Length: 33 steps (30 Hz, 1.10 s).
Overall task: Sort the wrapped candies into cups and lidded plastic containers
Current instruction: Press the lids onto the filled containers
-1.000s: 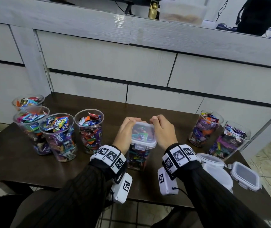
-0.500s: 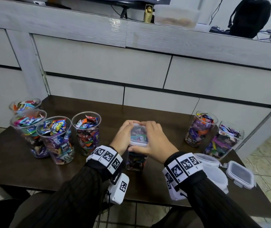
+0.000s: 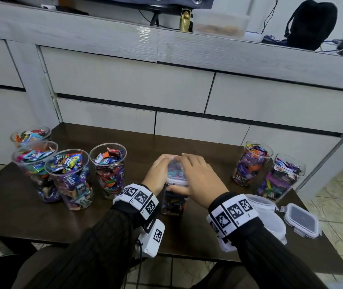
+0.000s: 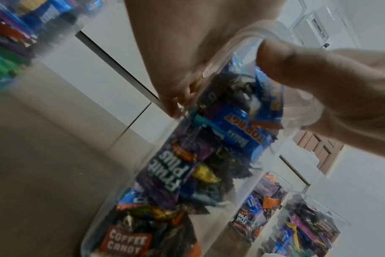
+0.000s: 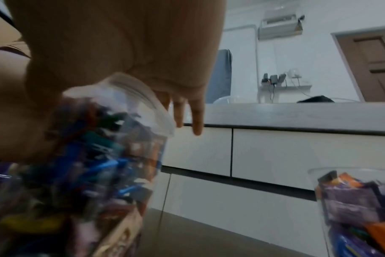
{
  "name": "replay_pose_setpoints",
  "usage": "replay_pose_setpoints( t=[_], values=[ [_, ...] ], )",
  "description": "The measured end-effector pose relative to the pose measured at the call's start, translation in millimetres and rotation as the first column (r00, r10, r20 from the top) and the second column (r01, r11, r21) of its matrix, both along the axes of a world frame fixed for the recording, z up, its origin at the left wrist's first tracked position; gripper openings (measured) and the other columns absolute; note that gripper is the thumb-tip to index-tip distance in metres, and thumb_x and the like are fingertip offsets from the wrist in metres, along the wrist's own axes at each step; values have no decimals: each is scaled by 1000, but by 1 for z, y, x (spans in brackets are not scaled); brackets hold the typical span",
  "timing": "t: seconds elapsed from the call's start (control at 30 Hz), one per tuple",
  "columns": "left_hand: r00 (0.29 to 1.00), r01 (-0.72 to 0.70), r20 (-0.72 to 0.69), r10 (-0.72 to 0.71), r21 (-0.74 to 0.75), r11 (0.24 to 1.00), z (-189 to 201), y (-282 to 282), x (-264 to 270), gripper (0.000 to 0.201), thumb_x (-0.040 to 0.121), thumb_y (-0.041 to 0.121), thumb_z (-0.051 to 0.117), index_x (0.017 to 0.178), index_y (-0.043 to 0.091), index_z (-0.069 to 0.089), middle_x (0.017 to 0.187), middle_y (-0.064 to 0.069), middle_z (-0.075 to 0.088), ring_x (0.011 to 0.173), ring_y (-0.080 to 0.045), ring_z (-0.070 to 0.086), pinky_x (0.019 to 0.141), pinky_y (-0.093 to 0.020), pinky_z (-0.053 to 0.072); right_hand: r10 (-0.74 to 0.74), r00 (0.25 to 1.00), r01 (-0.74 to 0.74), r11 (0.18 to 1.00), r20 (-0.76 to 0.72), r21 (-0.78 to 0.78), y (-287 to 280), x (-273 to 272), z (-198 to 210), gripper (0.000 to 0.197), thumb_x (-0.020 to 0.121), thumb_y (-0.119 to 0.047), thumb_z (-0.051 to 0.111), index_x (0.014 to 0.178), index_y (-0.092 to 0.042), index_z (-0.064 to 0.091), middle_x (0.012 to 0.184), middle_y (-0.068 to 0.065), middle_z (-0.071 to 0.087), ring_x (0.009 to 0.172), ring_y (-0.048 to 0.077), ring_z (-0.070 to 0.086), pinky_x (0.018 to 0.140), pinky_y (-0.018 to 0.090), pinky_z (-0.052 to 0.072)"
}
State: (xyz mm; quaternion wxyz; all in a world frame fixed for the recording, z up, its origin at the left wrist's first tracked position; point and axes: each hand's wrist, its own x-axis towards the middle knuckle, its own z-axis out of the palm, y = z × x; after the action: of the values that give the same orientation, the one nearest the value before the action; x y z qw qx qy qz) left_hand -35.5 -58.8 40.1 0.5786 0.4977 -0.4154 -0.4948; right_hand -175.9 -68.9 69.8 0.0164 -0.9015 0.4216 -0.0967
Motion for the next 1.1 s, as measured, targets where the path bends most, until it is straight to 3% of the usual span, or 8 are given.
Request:
replay_pose_setpoints(
  t=[0.17, 0.3, 0.4, 0.47, 0.53, 0.67, 0.8, 1.1],
  values=[
    [1000, 31, -4, -31, -10, 999, -4, -9, -7, 27, 104, 16, 35, 100, 16, 61, 100, -4, 63, 86, -9, 64, 73, -19, 51, -104, 994, 101, 992, -36, -80, 18, 0, -10, 74, 85, -48, 60, 145, -31, 19, 157, 7, 15, 142, 29, 14, 105, 49, 34],
    [995, 98, -33, -96, 59, 993, -5, -18, -3, 45, 104, 49, 23, 112, 23, 59, 107, 2, 67, 103, -12, 63, 94, -28, 45, -156, 987, 153, 986, -30, -71, 7, -3, -16, 72, 88, -37, 61, 145, -26, 19, 157, 10, 13, 144, 32, 10, 108, 47, 32],
    [976, -65, 217, 35, 130, 989, -21, -24, 11, 42, 105, 44, 30, 123, 16, 55, 110, 3, 64, 114, -18, 57, 102, -34, 37, -242, 964, 226, 964, -107, -136, -17, -9, -14, 71, 88, -39, 60, 144, -24, 21, 156, 10, 13, 141, 34, 16, 107, 52, 28],
    [827, -116, 562, -14, 195, 974, -38, -25, 20, 31, 102, 40, 44, 122, 18, 56, 121, -1, 61, 119, -23, 56, 102, -36, 41, -289, 945, 264, 951, -152, -162, -40, -11, -9, 70, 87, -40, 61, 143, -23, 22, 154, 10, 17, 136, 34, 24, 102, 50, 32],
    [539, -112, 820, -195, 300, 948, -52, -24, 22, 34, 98, 42, 51, 126, 22, 54, 130, -2, 56, 123, -22, 52, 103, -37, 40, -313, 938, 292, 945, -150, -146, -64, -11, -5, 68, 86, -37, 63, 141, -22, 25, 151, 10, 24, 131, 32, 30, 100, 47, 36],
    [202, -105, 907, -369, 395, 913, -67, -28, 19, 49, 92, 48, 57, 136, 28, 46, 149, -1, 36, 140, -21, 33, 115, -47, 25, -345, 935, 329, 930, -84, -161, -105, -5, -3, 59, 84, -26, 67, 133, -17, 35, 137, 12, 38, 120, 31, 40, 93, 43, 42],
    [179, -84, 873, -453, 472, 877, -70, -33, 17, 67, 88, 48, 63, 145, 27, 35, 163, -2, 9, 150, -24, 10, 118, -54, 17, -369, 927, 352, 919, -72, -178, -138, -1, -7, 56, 86, -21, 65, 134, -16, 35, 135, 13, 41, 121, 31, 42, 95, 44, 43],
    [167, -64, 872, -460, 475, 878, -75, -33, 21, 69, 89, 52, 60, 147, 28, 30, 163, -1, 10, 150, -22, 10, 118, -54, 18, -397, 915, 388, 914, -72, -119, -181, -2, -13, 73, 84, -20, 67, 143, -18, 24, 150, 10, 25, 136, 32, 25, 104, 52, 36]
  ],
)
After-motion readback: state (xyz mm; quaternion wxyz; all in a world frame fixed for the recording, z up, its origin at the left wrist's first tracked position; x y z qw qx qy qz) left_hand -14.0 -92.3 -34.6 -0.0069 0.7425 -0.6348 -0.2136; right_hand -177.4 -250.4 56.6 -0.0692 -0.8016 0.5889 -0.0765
